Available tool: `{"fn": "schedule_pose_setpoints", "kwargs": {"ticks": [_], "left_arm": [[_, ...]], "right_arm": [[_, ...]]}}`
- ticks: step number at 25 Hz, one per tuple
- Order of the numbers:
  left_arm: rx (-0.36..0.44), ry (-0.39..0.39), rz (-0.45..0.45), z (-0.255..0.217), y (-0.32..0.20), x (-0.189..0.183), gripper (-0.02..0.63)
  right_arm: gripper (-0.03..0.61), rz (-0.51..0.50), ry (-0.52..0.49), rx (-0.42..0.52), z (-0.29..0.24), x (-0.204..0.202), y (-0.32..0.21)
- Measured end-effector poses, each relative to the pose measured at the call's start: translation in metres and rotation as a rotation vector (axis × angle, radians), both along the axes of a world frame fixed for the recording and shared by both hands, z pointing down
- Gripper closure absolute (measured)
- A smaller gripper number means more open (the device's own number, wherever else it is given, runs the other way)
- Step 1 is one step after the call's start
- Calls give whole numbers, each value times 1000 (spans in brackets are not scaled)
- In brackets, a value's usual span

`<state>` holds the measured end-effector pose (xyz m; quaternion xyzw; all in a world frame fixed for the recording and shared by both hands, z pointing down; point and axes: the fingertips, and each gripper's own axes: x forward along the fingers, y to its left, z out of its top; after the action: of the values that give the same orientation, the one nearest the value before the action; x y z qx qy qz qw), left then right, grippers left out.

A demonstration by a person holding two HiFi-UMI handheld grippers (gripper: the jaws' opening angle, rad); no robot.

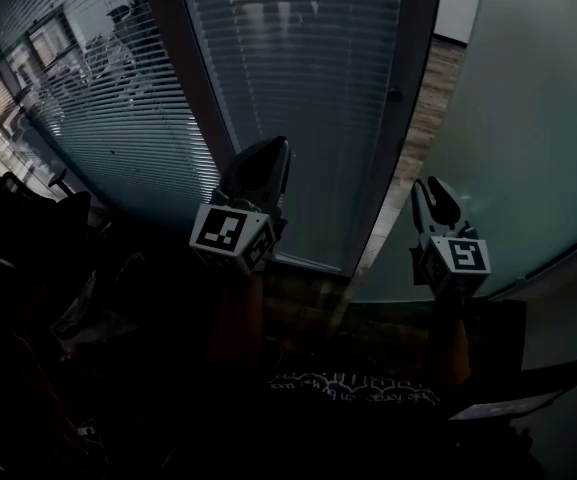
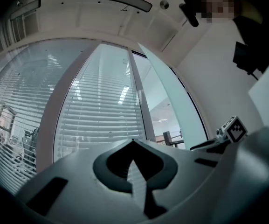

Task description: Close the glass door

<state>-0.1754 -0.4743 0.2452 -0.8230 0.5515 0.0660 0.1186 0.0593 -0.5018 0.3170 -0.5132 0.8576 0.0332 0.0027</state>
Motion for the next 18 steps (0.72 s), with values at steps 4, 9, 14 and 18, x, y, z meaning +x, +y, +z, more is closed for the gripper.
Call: {"fn": "schedule_pose_setpoints", "kwargs": {"ticks": [4, 9, 14, 18], "left_arm": [[-23, -7, 0, 4, -18, 0, 612], [-26, -7, 2, 5, -36, -2, 612], [-24, -19, 8, 4, -50, -2, 612], [-16, -23, 20, 5, -62, -5, 612]], "right_arm": [[469, 37, -9, 21, -11, 11, -22], [509, 68, 2, 31, -14, 17, -43], [508, 86, -1, 31, -15, 15, -58], [508, 97, 9, 35, -15, 13, -73]]}}
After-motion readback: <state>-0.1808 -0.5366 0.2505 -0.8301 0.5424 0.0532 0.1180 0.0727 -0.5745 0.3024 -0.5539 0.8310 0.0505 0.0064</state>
